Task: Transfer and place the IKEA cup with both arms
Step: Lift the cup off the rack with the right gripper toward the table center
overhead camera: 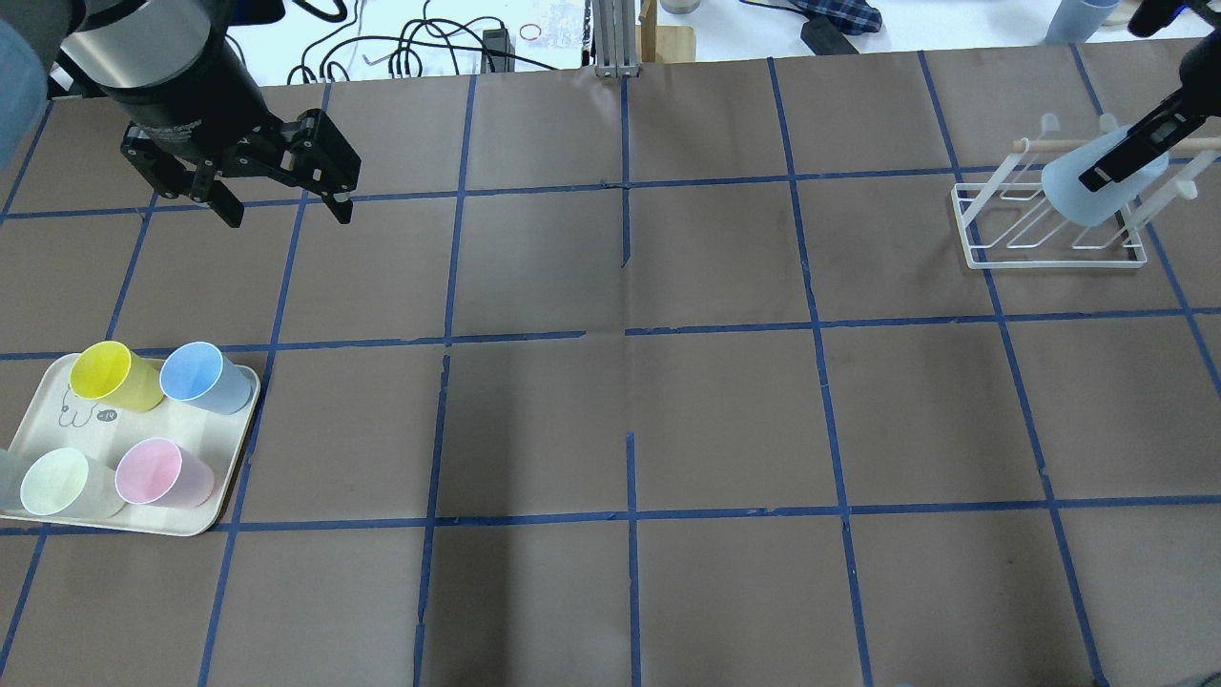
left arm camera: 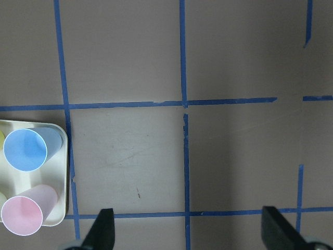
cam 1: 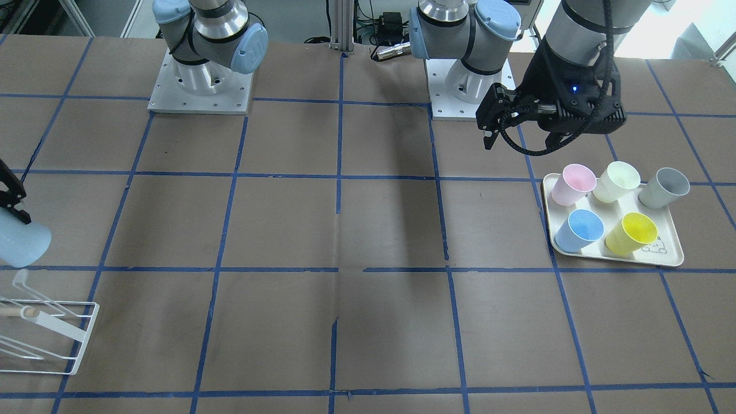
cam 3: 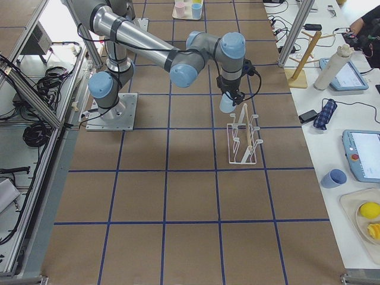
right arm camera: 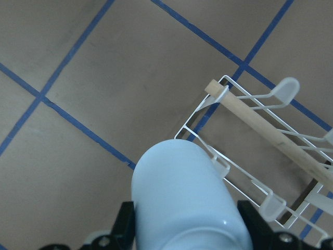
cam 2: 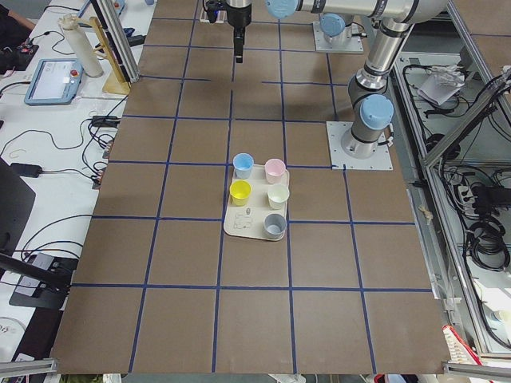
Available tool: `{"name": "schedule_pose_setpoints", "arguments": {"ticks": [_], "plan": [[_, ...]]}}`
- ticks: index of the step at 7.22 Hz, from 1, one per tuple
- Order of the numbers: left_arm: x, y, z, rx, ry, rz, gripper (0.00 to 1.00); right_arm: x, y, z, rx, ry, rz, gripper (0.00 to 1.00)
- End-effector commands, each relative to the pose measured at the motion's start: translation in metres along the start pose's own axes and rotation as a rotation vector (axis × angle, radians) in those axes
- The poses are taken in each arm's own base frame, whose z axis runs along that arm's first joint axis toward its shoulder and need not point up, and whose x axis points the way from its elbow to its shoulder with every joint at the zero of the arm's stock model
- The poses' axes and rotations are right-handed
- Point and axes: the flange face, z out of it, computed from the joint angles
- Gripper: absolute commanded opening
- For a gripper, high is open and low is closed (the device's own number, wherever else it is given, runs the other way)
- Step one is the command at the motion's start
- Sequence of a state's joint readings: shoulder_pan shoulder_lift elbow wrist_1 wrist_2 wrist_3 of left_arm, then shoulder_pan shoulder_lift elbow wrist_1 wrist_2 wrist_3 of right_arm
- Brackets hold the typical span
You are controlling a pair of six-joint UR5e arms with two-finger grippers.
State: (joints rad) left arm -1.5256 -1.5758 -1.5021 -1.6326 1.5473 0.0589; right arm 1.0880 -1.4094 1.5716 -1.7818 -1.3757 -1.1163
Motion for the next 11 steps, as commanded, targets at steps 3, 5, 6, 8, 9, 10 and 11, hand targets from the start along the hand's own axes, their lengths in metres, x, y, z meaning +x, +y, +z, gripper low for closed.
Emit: {"name": "schedule_pose_setpoints", "arguments": {"ticks": [3,5,6,8,9,10,11], "plan": [[-0.06,0.006,0.003,-0.083,0.245,-0.026,1.0,-0.075,-0.032,0.002,0.219,-0.448,0.11,0.49],[-0.085,0.012,-0.004,-0.086,0.428,-0.092,1.0,-0.125,-0.054,0.016,0.27,-0.73,0.211,0.48],[-0.078,0.015,-0.002,-0.106,0.545,-0.117,1.0,-0.138,-0.056,0.017,0.309,-0.896,0.339,0.48],[-0.063,0.019,0.007,-0.17,0.858,-0.247,1.0,-0.161,-0.055,0.014,0.335,-1.11,0.54,0.45],[-0.058,0.018,0.012,-0.19,0.969,-0.302,1.0,-0.167,-0.054,0.016,0.313,-1.152,0.584,0.45],[-0.05,0.013,0.032,-0.255,1.109,-0.398,1.0,-0.183,-0.058,0.017,0.287,-1.21,0.632,0.45],[-0.035,0.012,0.054,-0.285,1.227,-0.466,1.0,-0.207,-0.066,0.019,0.249,-1.285,0.692,0.45]]}}
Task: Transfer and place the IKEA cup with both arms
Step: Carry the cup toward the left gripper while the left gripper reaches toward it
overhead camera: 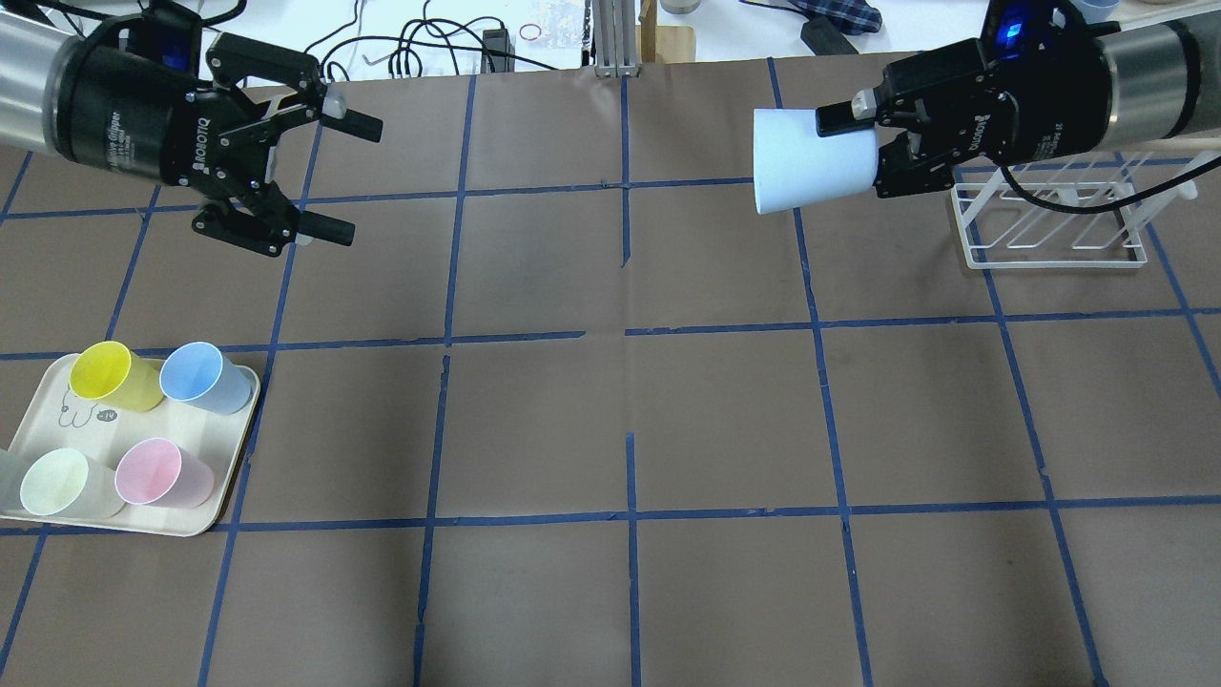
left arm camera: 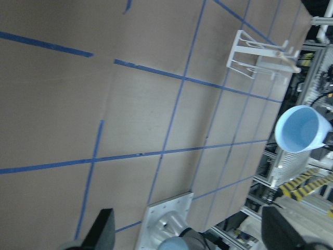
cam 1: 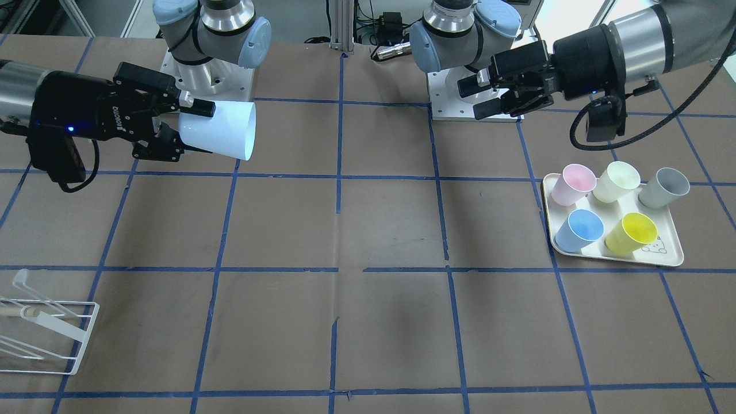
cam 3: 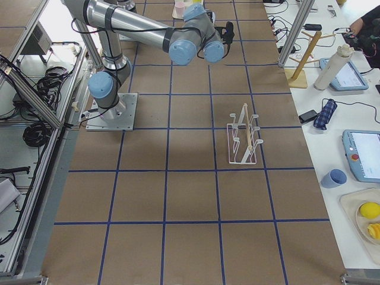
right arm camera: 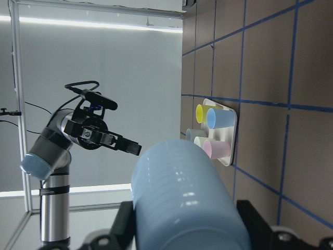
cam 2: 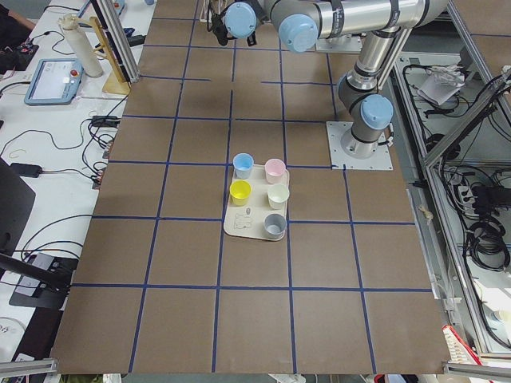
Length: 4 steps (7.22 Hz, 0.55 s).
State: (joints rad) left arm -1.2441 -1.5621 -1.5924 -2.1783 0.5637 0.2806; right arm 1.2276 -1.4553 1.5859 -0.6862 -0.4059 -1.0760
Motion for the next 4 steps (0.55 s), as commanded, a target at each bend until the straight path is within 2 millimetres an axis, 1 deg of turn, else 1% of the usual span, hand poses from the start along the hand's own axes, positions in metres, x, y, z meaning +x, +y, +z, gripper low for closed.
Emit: {"name": "schedule_pose_setpoints", "arguments": {"ticks": [1,2,3,4], "plan": [[-0.021,-0.009,0.054,-0.047,0.242,-0.135,1.0,-0.011,0.013,0.041,-0.007,-0.099,0.132,0.45],[-0.019,-0.004,0.083,-0.074,0.301,-0.153,1.0,-0.014,0.018,0.06,-0.039,-0.102,0.128,0.45],[-0.017,0.008,0.106,-0.106,0.318,-0.157,1.0,-0.016,0.021,0.078,-0.052,-0.112,0.131,0.45],[-0.019,0.014,0.108,-0.108,0.316,-0.154,1.0,-0.018,0.017,0.089,-0.027,-0.136,0.147,0.46]]}}
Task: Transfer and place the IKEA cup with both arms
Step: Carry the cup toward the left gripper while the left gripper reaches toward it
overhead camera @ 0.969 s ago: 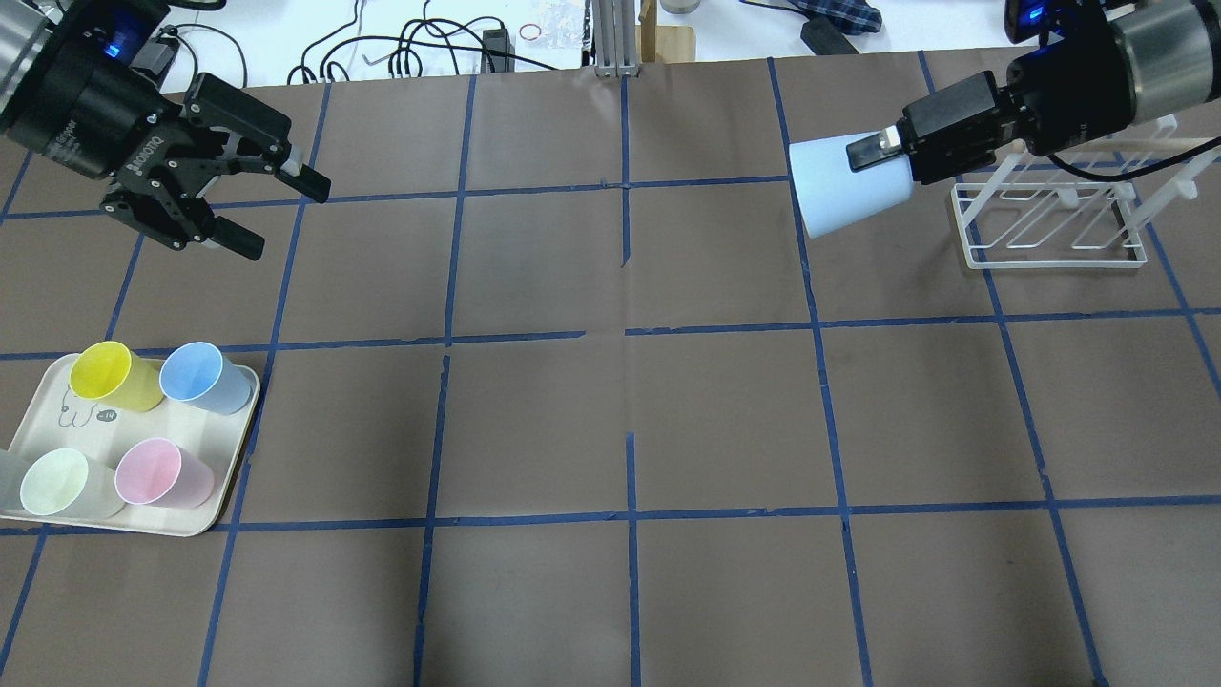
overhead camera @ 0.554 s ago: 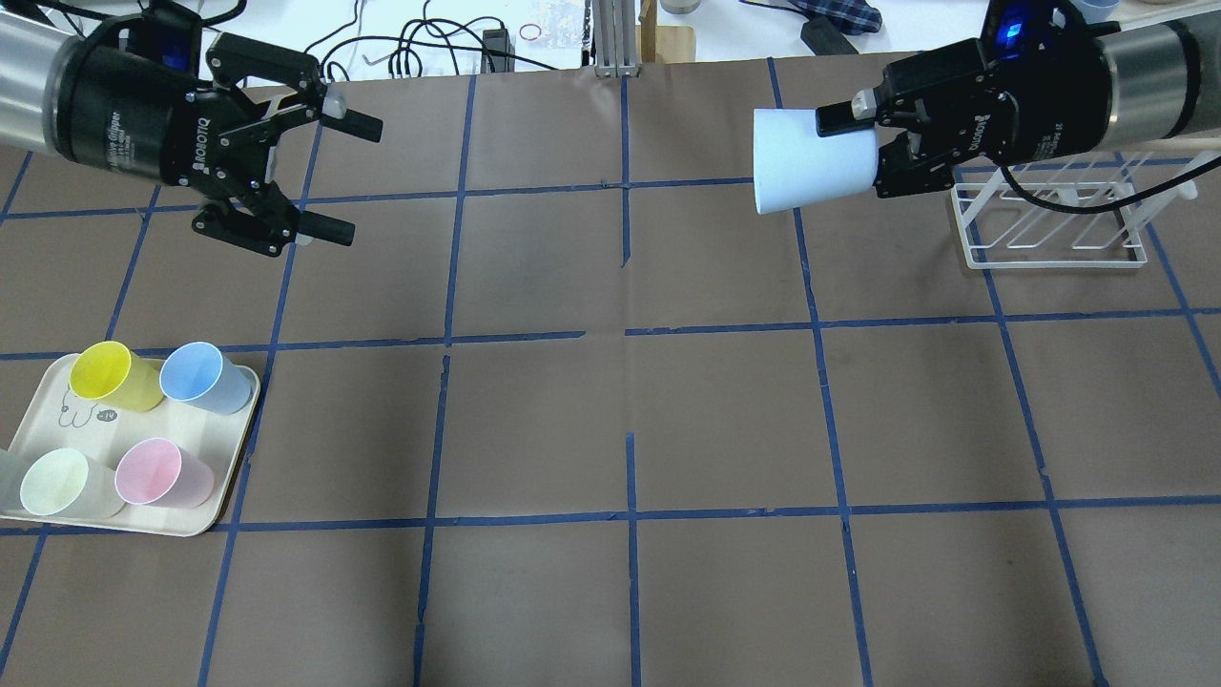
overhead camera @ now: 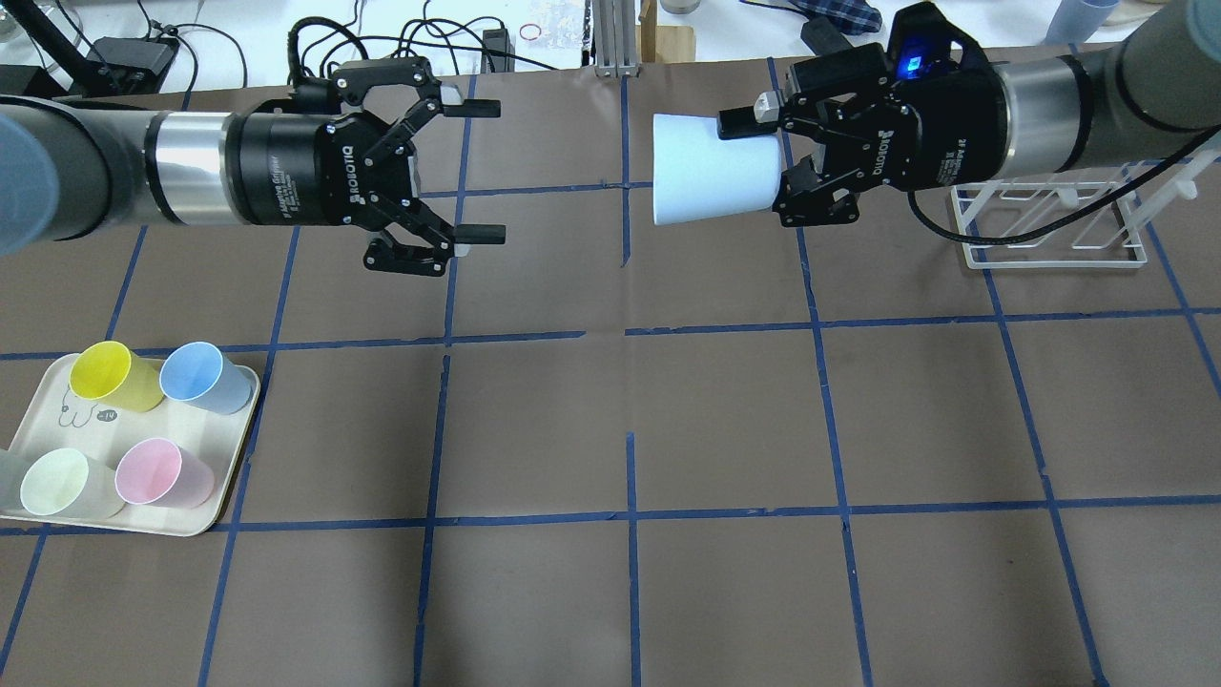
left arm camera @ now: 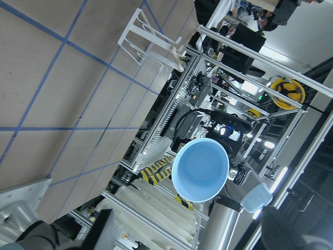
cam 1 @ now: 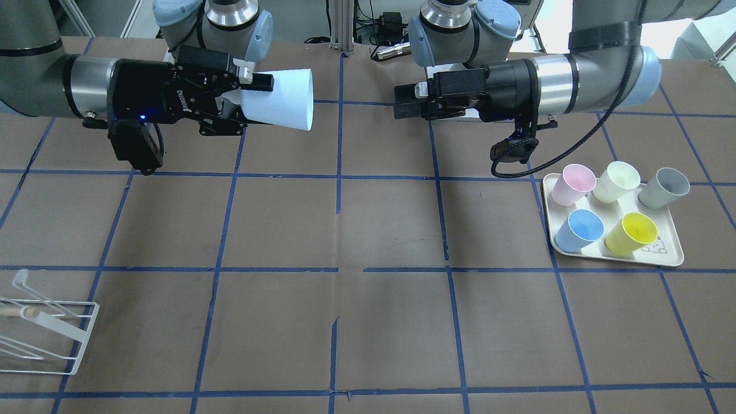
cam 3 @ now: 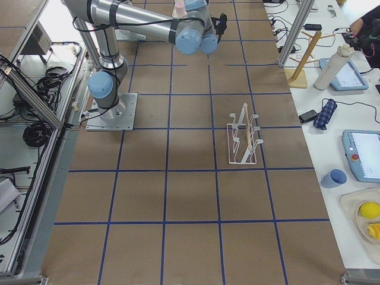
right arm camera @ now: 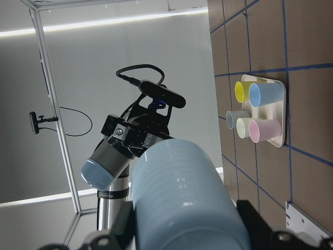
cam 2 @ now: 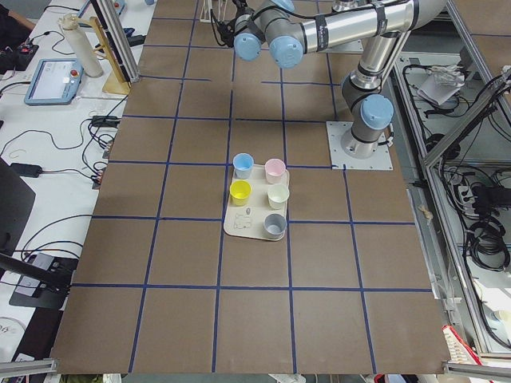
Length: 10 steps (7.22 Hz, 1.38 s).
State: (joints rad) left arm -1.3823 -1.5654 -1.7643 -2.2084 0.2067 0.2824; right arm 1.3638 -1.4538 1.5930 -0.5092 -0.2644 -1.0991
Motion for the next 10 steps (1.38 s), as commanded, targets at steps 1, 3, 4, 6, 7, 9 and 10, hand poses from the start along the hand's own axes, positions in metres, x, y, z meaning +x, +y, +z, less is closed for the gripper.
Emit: {"name": "schedule_pose_setpoints", "arguments": {"ticks": [1,3,4,6,7,9,10], "plan": [[-0.015,0.009,0.016,-0.021,0.012,0.015,1.0,-0.001,-0.001,0.019,0.023,-0.031,0.014,0.46],[-0.038,0.005,0.021,-0.02,0.043,0.011,1.0,-0.006,0.001,0.027,0.031,-0.04,0.006,0.46],[-0.04,0.004,0.027,-0.016,0.076,0.005,1.0,-0.006,0.0,0.034,0.04,-0.051,0.009,0.46],[-0.039,-0.004,0.029,-0.001,0.127,-0.004,1.0,-0.005,-0.002,0.035,0.049,-0.057,0.014,0.46],[-0.039,-0.008,0.029,0.002,0.134,-0.003,1.0,-0.005,-0.002,0.036,0.047,-0.057,0.012,0.46],[-0.039,-0.005,0.035,-0.008,0.13,-0.008,1.0,-0.005,0.0,0.044,0.036,-0.058,0.014,0.46],[-0.036,-0.004,0.043,-0.004,0.175,-0.015,1.0,-0.004,-0.001,0.045,0.036,-0.059,0.017,0.46]]}}
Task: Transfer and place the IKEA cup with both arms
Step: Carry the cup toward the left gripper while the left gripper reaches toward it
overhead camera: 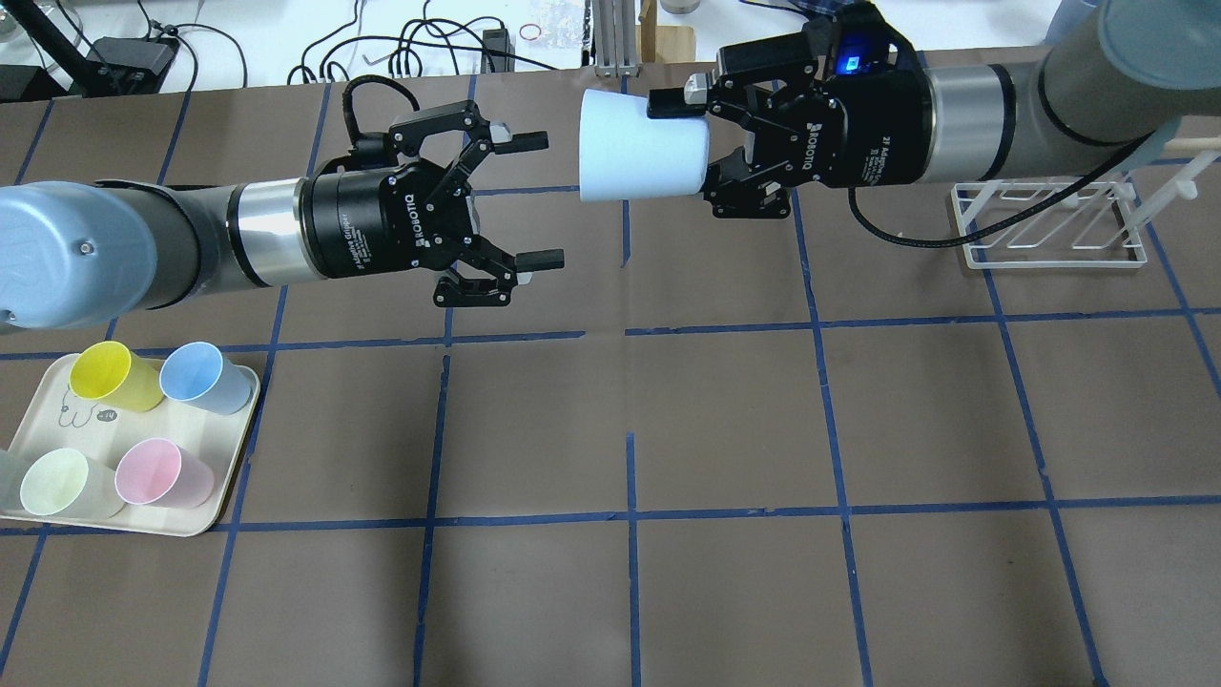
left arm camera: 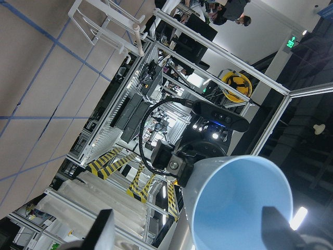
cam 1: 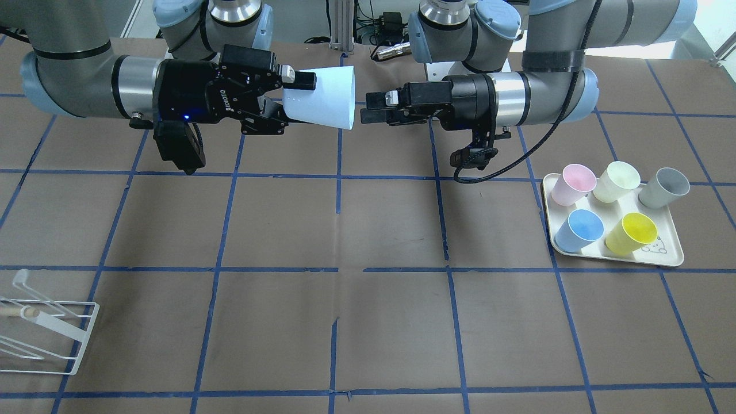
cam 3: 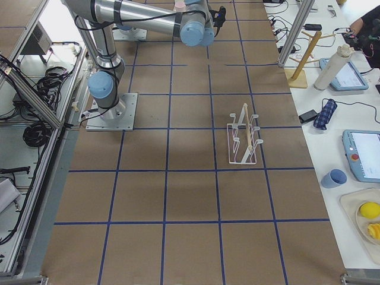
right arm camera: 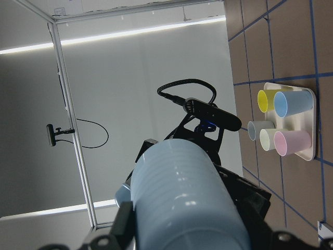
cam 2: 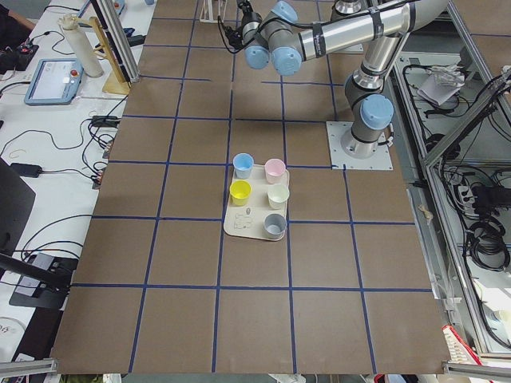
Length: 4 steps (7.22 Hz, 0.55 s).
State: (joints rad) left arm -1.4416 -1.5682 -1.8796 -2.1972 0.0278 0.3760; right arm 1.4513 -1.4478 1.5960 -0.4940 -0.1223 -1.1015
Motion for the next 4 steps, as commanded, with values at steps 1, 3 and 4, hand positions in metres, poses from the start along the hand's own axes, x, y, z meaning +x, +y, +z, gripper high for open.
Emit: {"name": "schedule_pose_setpoints", "arguments": {"ticks": [1,3,4], "plan": [[0.003,0.005,0.017,-0.01,0.037,0.013,1.0,0.001,0.0,0.001,-0.002,0.0,0.002,0.46],[0.001,0.0,0.019,-0.015,0.035,0.03,0.95,0.0,-0.001,0.001,0.009,-0.006,0.002,0.46],[0.001,-0.004,0.019,-0.016,0.031,0.046,0.83,0.0,-0.001,0.001,0.009,-0.006,0.002,0.46]]}}
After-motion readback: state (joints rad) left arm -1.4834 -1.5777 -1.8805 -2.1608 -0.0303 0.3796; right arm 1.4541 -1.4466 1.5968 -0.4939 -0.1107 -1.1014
